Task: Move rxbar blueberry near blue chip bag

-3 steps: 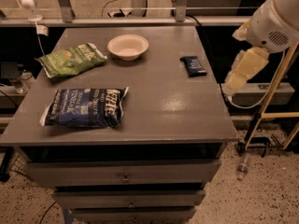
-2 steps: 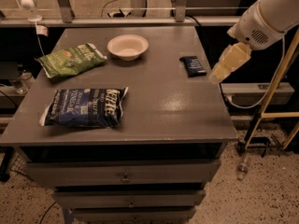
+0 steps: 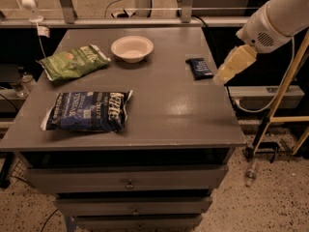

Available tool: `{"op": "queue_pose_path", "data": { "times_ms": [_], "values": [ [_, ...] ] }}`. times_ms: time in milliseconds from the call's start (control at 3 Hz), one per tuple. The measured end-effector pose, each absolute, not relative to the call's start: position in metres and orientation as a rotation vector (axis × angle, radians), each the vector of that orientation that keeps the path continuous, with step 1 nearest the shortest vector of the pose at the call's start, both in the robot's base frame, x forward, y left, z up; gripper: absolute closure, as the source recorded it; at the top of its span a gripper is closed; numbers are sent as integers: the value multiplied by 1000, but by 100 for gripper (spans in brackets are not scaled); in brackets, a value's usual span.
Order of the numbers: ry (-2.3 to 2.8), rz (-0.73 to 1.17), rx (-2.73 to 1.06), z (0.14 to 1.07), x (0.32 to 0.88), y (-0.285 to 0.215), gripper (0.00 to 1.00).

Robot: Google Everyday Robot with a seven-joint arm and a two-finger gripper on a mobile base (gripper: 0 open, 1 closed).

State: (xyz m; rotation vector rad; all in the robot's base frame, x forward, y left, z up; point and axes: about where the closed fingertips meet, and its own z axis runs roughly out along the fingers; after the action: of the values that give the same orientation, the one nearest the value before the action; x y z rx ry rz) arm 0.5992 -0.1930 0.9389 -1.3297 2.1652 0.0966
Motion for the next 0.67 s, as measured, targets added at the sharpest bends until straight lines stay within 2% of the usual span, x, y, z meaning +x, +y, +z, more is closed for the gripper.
{"op": "queue_pose_path", "data": {
  "times_ms": [667],
  "values": [
    [2216,83,-1133,906,670,-192,0]
  ]
}}
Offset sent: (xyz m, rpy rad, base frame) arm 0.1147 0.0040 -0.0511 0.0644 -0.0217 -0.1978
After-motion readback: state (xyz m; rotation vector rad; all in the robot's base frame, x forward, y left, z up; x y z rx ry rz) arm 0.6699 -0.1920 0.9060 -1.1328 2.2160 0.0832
